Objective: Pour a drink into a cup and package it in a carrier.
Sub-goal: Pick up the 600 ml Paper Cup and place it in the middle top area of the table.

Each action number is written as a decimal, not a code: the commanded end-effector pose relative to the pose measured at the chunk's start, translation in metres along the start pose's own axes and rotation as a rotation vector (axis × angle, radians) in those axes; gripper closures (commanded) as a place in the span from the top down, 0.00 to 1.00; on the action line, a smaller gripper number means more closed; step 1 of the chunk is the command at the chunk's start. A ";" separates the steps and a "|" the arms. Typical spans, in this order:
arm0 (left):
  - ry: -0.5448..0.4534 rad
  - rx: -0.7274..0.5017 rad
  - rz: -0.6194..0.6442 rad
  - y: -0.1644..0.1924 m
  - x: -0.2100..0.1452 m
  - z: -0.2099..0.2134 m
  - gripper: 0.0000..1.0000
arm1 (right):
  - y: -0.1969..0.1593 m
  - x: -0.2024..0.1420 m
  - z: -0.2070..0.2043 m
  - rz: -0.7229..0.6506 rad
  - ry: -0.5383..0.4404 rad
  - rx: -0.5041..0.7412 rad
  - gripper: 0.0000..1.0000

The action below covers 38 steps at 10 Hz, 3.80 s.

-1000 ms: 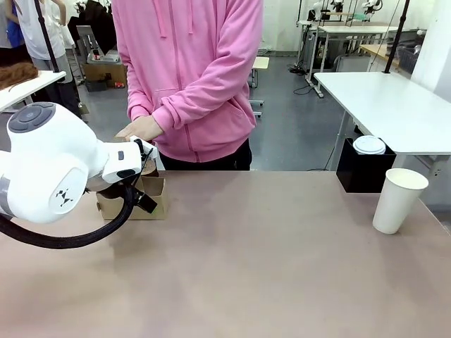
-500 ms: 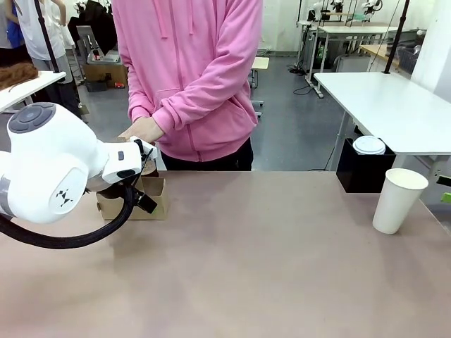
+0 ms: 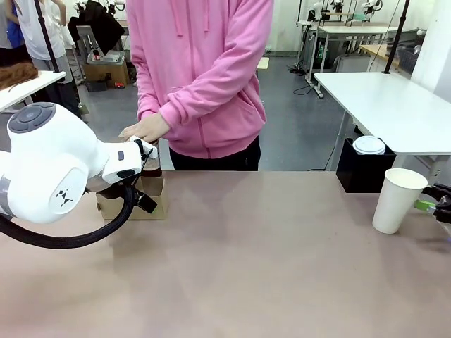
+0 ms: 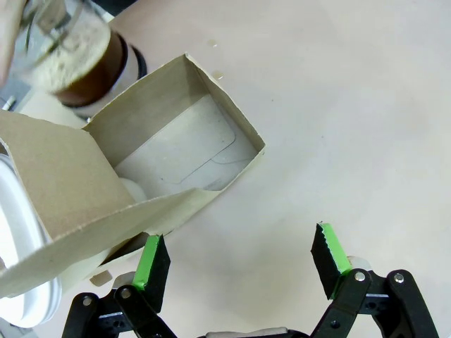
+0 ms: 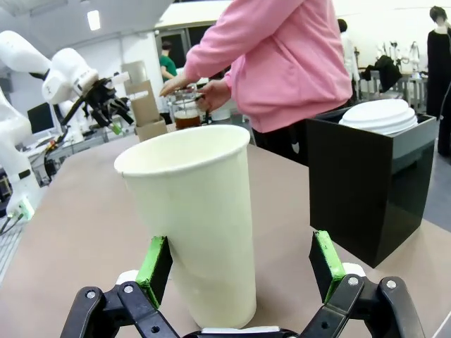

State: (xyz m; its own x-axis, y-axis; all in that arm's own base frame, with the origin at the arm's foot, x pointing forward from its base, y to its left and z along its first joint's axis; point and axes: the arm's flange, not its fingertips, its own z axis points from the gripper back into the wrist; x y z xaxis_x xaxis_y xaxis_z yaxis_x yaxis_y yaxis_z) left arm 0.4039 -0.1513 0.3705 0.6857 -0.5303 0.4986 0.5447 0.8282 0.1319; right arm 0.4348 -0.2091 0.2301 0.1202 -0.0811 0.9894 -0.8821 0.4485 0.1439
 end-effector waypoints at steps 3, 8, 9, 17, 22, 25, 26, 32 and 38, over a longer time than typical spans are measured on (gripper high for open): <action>-0.001 -0.001 0.000 0.000 0.000 0.000 1.00 | 0.007 -0.014 -0.019 0.027 0.008 -0.018 1.00; -0.001 -0.001 0.000 0.000 0.000 0.000 1.00 | 0.021 -0.022 -0.037 -0.010 0.008 0.068 1.00; -0.001 -0.001 0.000 0.000 0.000 0.000 1.00 | 0.023 -0.024 -0.043 -0.016 0.001 0.074 1.00; -0.001 -0.001 0.000 0.000 0.000 0.000 1.00 | 0.031 -0.026 -0.075 -0.011 -0.014 0.103 1.00; -0.001 -0.001 0.000 0.000 0.000 0.000 1.00 | 0.025 -0.028 -0.089 -0.060 -0.003 0.130 0.80; -0.001 -0.001 0.000 0.000 0.000 0.000 1.00 | 0.027 -0.028 -0.081 -0.048 -0.009 0.137 0.80; -0.001 -0.001 0.000 0.000 0.000 0.000 1.00 | 0.027 -0.028 -0.081 -0.048 -0.009 0.137 0.80; -0.001 -0.001 0.000 0.000 0.000 0.000 1.00 | 0.052 0.053 -0.193 -0.153 -0.046 -0.029 0.80; -0.001 -0.001 0.000 0.000 0.000 0.000 1.00 | 0.041 0.038 -0.336 -0.072 -0.032 -0.108 0.80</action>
State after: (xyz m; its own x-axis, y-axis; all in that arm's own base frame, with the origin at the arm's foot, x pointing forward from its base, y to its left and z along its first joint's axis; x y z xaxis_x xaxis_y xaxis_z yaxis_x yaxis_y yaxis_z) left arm 0.4039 -0.1513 0.3704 0.6857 -0.5306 0.4984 0.5448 0.8281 0.1320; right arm 0.5408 0.0980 0.2887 0.2127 -0.1587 0.9641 -0.8326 0.4870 0.2638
